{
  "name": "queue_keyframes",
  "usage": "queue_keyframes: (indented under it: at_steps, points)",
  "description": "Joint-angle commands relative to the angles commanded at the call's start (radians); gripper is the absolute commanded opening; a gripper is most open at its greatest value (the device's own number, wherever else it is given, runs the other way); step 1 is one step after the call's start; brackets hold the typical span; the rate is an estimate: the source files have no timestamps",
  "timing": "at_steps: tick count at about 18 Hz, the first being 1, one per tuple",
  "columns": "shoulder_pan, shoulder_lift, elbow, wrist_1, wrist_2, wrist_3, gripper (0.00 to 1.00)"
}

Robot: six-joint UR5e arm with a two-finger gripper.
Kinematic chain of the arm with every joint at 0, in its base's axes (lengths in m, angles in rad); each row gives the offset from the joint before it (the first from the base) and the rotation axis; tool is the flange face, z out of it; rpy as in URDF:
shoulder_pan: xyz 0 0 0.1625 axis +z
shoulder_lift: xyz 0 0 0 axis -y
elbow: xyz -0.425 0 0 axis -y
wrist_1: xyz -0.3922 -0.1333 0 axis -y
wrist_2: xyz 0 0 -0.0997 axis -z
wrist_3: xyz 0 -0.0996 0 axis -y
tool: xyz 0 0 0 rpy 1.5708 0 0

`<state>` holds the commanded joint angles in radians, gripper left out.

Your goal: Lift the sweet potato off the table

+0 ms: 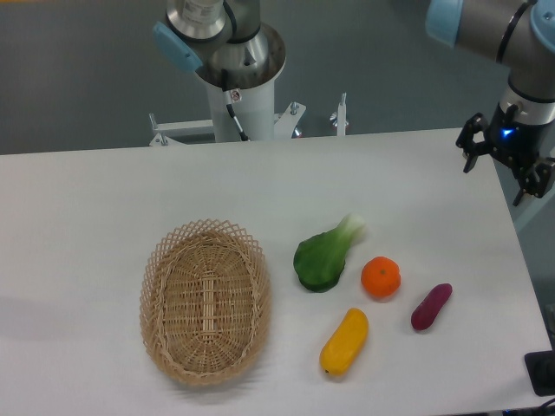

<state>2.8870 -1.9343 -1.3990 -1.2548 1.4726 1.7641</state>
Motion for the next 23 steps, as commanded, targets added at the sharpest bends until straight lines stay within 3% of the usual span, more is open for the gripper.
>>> queue_keyframes:
  at_steps: [4, 6, 10, 14, 19, 23]
  points:
    - [-0.021, -0.023, 0.005, 0.006, -0.028, -0.133, 1.00]
    - [-0.038, -0.037, 0.002, 0.044, -0.028, -0.181, 1.00]
    - [-0.069, -0.087, 0.003, 0.120, -0.026, -0.193, 1.00]
    - [-0.075, -0.141, 0.006, 0.138, -0.028, -0.195, 1.00]
    - [-0.104, -0.227, -0.002, 0.276, -0.029, -0.365, 1.00]
    - [-0.121, -0.252, 0.020, 0.279, -0.029, -0.368, 1.00]
